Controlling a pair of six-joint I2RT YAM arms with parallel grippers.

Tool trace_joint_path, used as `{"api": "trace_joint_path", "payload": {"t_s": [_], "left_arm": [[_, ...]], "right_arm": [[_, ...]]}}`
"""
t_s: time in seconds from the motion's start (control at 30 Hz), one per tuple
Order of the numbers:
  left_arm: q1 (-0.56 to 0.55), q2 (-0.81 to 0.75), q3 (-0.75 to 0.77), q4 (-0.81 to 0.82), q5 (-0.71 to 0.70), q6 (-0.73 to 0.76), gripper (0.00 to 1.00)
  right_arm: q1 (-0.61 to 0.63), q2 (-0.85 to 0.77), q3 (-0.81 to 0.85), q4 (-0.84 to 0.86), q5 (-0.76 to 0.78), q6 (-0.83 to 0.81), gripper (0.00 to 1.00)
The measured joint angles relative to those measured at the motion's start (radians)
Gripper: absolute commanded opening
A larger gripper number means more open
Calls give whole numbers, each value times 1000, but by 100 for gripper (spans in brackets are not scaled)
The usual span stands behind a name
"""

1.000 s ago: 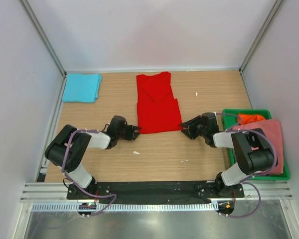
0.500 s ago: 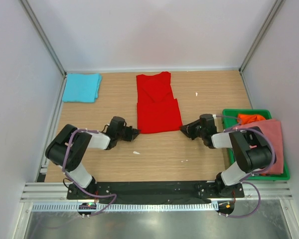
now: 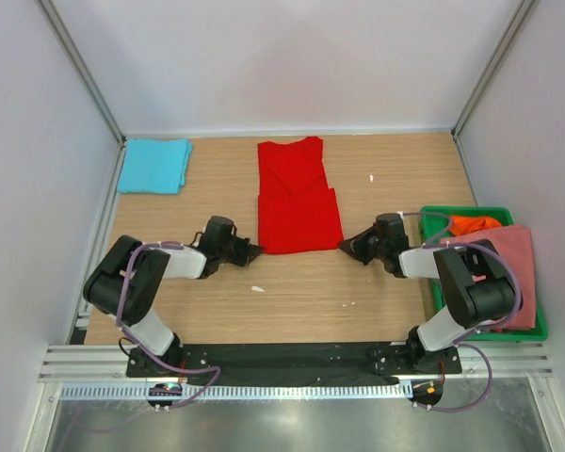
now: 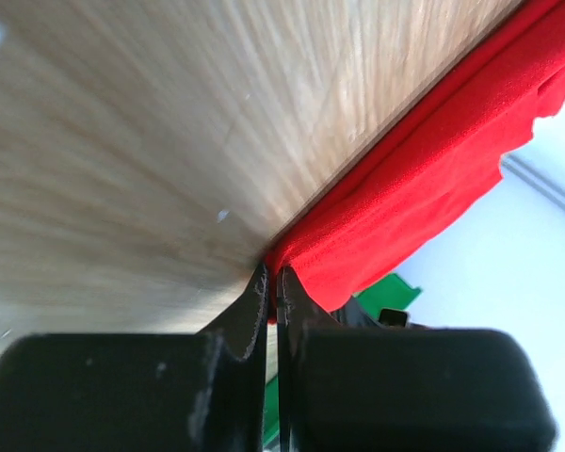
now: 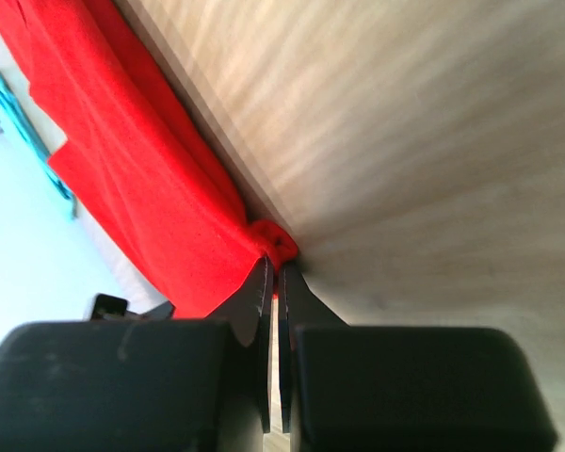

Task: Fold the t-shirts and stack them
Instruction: Fold the tshirt

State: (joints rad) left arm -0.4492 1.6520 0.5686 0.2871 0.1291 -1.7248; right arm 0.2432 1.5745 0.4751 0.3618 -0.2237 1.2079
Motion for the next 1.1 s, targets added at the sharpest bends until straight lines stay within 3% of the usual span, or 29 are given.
{"api": "trace_joint_path", "payload": {"t_s": [0.2, 0.33, 0.77, 0.93, 1.1], "left_arm": [[-1, -90, -25, -107, 12, 78, 0], [-19, -241, -108, -180, 11, 93, 0], [-225, -950, -248, -618, -87, 58, 0], [-257, -1110, -256, -801, -114, 26, 0], [-262, -1199, -239, -947, -119, 1, 0]], "right_arm": [[31, -110, -37, -121, -25, -45, 1], [88, -243, -84, -208, -30, -55, 2], [335, -809, -195, -597, 46, 43, 1], [446, -905, -195, -719, 80, 112, 1], [482, -904, -138, -837, 82, 135, 1]]}}
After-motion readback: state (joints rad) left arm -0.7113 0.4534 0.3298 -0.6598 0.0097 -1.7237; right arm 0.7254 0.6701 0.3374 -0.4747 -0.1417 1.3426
